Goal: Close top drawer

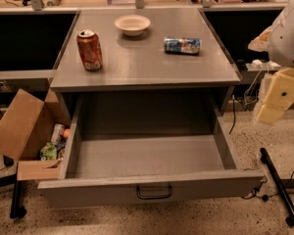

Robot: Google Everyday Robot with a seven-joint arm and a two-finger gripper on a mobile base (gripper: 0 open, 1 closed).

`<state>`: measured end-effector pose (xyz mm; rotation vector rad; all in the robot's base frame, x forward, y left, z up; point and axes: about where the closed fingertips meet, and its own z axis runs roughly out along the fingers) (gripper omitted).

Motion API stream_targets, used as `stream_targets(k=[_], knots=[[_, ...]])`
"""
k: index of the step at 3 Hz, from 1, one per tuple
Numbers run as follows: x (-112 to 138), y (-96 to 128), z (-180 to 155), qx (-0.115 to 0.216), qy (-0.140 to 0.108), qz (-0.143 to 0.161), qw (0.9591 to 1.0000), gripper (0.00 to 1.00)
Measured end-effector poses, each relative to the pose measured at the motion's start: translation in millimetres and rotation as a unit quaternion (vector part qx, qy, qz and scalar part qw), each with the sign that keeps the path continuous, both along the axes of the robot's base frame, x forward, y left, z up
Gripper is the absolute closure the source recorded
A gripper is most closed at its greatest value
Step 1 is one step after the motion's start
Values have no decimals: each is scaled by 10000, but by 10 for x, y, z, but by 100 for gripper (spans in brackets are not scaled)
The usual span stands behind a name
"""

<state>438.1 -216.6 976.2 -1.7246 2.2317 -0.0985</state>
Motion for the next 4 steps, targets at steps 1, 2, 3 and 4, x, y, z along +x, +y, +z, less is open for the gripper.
stream_targets(k=[1, 2, 3, 4], knots=[[0, 0, 0, 0, 0, 0, 10000, 0], [-92, 172, -236, -399, 72, 543, 9977, 0], [-415, 398, -924, -692, 465, 1201, 9893, 3], [-728, 463, -1447, -556, 852, 1351, 9856, 26]])
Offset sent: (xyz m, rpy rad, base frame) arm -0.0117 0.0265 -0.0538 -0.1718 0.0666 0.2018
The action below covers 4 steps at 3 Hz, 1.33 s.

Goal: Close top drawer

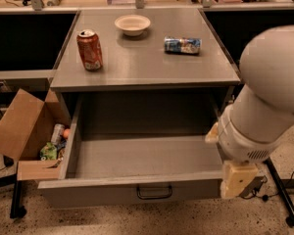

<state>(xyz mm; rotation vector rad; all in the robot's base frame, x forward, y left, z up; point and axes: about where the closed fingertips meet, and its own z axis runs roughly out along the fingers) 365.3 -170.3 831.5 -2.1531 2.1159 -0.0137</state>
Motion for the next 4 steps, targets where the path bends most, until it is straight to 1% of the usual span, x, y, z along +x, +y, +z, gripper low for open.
stream_targets(k=[1, 2, 3, 4], knots=[[-332, 2, -609, 259, 531, -51, 9982, 50], [-418, -12, -725, 249, 652, -65, 9975, 80], [-418, -12, -725, 249, 652, -65, 9975, 100], [-454, -35, -1062, 208, 626, -122, 9977, 100]])
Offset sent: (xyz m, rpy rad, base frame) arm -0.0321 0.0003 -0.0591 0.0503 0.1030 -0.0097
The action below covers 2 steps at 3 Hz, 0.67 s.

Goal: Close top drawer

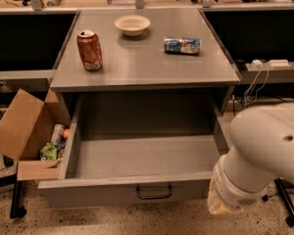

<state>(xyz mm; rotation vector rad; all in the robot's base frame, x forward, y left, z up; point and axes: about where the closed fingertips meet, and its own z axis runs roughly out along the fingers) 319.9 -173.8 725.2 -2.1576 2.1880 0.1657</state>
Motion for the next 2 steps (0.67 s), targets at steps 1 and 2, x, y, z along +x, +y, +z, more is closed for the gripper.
stream_targets(k=[1, 2], knots=[[21, 3, -580, 5, -62, -8, 10000, 100], [149, 23, -957, 55, -161, -30, 9999, 100]])
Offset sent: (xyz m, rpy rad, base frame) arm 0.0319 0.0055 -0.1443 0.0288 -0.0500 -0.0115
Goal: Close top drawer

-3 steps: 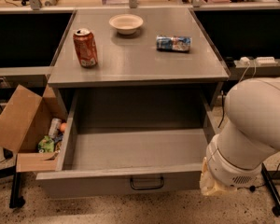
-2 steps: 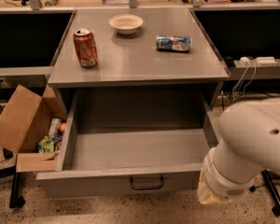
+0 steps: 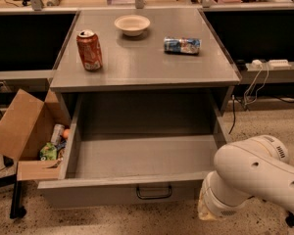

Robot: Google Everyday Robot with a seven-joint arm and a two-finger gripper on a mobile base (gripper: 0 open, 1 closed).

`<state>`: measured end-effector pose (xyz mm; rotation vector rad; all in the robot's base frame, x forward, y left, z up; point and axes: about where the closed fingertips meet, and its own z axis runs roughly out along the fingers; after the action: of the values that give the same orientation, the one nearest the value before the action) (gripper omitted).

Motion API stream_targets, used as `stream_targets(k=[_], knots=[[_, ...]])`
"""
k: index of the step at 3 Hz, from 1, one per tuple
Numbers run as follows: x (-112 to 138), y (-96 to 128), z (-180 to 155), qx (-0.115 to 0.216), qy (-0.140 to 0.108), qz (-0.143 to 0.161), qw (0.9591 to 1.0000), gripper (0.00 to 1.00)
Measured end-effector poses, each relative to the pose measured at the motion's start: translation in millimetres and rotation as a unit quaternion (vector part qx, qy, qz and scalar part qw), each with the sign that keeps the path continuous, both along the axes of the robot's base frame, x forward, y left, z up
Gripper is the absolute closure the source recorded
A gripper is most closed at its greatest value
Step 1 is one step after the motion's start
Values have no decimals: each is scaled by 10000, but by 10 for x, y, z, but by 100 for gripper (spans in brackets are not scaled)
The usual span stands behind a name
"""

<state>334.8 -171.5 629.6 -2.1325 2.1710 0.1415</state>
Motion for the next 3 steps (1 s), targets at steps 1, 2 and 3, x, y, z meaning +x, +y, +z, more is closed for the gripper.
stream_targets(k=[1, 2, 3], knots=[[268, -62, -155, 28, -281, -152, 9995, 97], [268, -62, -155, 28, -281, -151, 9995, 73], [268, -62, -155, 28, -281, -151, 9995, 50]])
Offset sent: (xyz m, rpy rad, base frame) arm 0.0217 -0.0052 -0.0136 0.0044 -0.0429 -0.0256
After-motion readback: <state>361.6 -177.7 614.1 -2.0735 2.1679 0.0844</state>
